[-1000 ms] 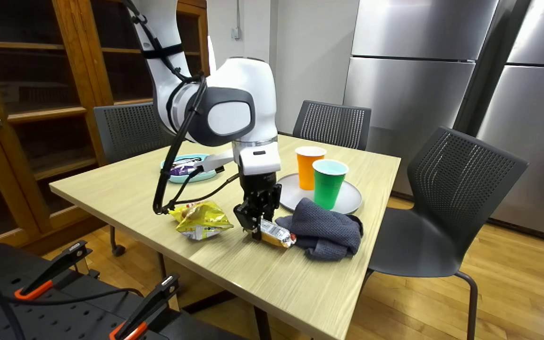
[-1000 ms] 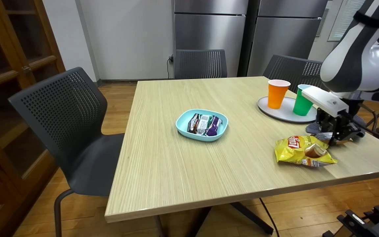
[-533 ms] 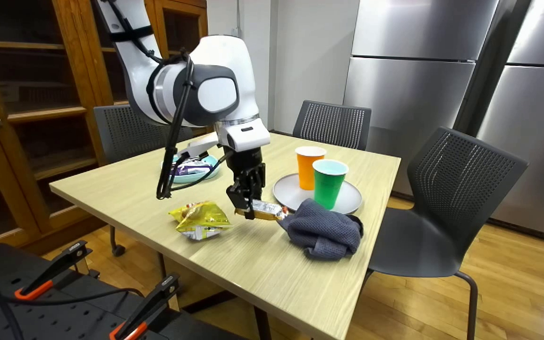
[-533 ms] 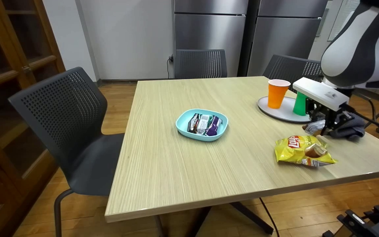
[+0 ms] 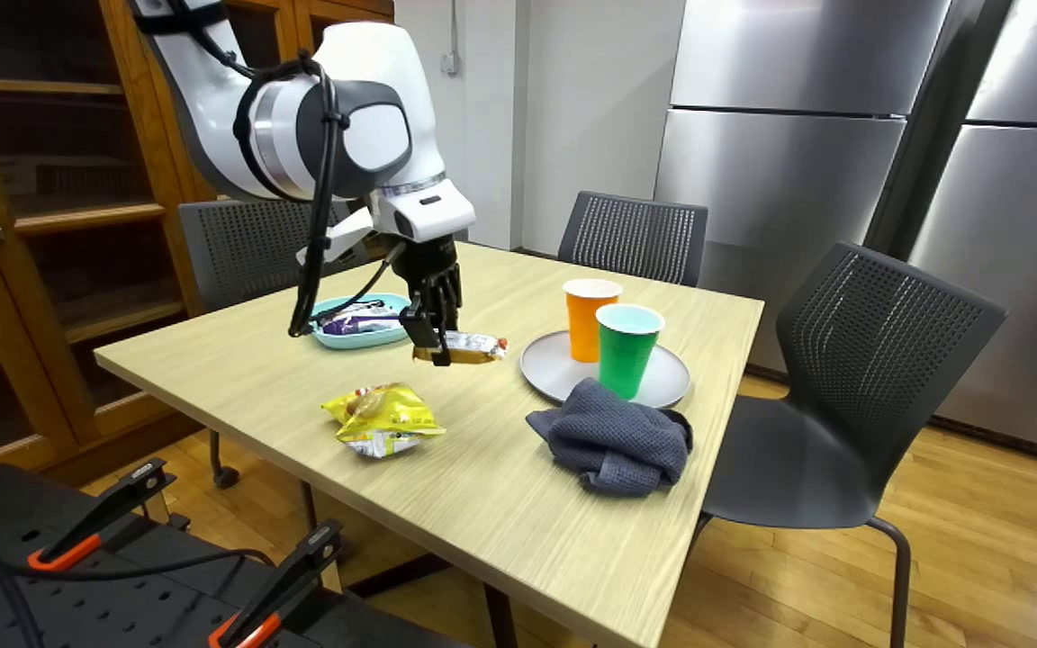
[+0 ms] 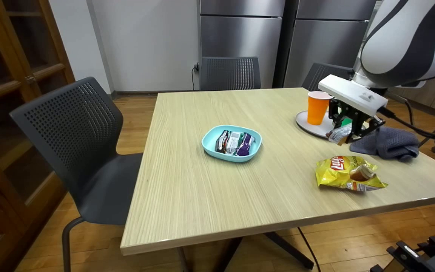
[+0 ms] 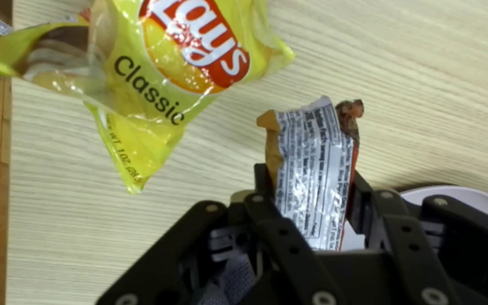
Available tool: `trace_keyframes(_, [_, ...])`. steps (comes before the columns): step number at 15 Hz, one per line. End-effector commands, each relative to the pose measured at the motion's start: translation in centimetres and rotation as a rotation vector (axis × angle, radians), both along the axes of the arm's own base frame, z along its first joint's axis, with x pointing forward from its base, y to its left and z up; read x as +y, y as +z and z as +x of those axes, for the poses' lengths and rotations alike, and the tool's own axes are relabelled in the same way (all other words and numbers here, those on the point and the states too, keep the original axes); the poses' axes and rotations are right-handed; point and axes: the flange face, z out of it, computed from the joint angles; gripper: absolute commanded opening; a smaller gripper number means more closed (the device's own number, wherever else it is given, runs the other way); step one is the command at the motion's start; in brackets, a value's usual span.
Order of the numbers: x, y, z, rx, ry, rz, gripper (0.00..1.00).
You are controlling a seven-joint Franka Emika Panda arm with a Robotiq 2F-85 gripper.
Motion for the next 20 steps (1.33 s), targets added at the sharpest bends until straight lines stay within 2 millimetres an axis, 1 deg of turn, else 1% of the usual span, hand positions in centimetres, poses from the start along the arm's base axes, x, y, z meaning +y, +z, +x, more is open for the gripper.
trace_keyframes(1, [2.6, 2.0, 1.3, -0.017, 0.070, 0.025, 0.17])
trace_keyframes(2, [3.2, 2.3, 1.8, -0.019, 0.090, 0.033, 0.17])
trace_keyframes(7, [8.6, 2.7, 4.8, 0.003, 0.239, 0.070, 0.17])
trace_keyframes(9, [9.8, 3.0, 6.3, 0.010, 0.280, 0.080, 0.17])
trace_keyframes(12, [11.1, 3.4, 8.6, 0.016, 0.320, 0.083, 0.17])
trace_keyframes(15, [12.4, 3.1, 10.7, 0.012, 0.325, 0.085, 0.17])
trace_keyframes(18, [14.8, 2.4, 12.2, 0.008, 0.326, 0.102, 0.17])
trace_keyframes(20, [16.8, 1.8, 13.0, 0.002, 0.325, 0.111, 0.17])
